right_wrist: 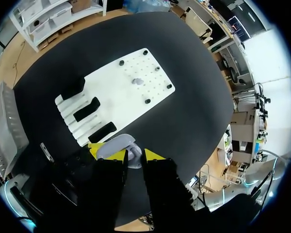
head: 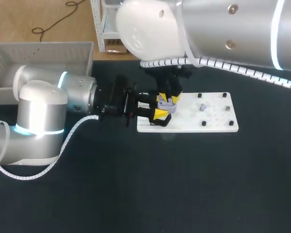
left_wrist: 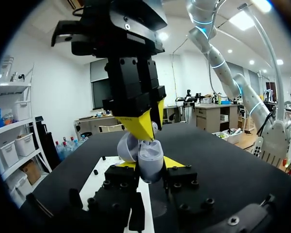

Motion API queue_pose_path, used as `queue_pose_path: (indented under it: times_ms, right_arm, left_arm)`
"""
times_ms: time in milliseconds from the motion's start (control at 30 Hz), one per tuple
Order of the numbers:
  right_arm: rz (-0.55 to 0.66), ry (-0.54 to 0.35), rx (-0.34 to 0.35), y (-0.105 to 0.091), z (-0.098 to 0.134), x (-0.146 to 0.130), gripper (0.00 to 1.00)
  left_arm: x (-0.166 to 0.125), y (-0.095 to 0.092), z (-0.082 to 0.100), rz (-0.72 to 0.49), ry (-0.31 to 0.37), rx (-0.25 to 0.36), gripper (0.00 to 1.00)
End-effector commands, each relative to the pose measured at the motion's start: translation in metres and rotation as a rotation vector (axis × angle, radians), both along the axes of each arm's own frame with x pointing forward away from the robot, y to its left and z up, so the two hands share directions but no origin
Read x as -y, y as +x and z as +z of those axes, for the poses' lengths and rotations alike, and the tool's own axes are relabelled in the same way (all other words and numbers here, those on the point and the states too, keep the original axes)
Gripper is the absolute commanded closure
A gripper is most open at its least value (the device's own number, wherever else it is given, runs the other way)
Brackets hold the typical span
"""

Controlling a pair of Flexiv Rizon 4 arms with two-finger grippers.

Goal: Pick up each earbud case from the left stands, insert the matching earbuds, close the lid, and place the case in the box.

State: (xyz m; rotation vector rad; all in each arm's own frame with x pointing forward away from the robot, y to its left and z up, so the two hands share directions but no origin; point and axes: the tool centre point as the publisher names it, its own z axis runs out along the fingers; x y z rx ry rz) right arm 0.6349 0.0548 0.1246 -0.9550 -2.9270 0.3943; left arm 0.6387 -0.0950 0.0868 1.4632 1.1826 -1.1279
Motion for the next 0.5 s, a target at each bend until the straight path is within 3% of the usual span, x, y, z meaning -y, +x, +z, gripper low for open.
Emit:
queue_pose_path:
  times_ms: [33,67,100,133,333,500]
  right_arm:
    - [-0.004,-0.005,-0.001,0.002,-0.003,0.000,0.99]
    - [-0.005,-0.005,-0.001,0.002,-0.004,-0.001,0.65]
    - [-0.007,-0.006,-0.001,0.002,-0.004,-0.001,0.10]
    - [-0.008,-0.006,0.000,0.002,-0.004,-0.001,0.00]
    - [-0.017,0.019,0.056,-0.011,0.011,0.004,0.00]
    - [-0.012,0.121,0.183,-0.031,0.030,0.017,0.00]
  left_arm:
    - [0.000,0.001,-0.001,-0.001,0.000,0.002,1.00]
    - [0.000,0.001,-0.001,-0.001,0.000,0.002,1.00]
    - [0.000,0.001,-0.001,-0.001,0.000,0.002,1.00]
    - [0.000,0.001,-0.001,-0.001,0.000,0.002,1.00]
    - [0.000,0.001,-0.001,-0.001,0.000,0.002,1.00]
    - [0.000,0.001,-0.001,-0.001,0.000,0.002,1.00]
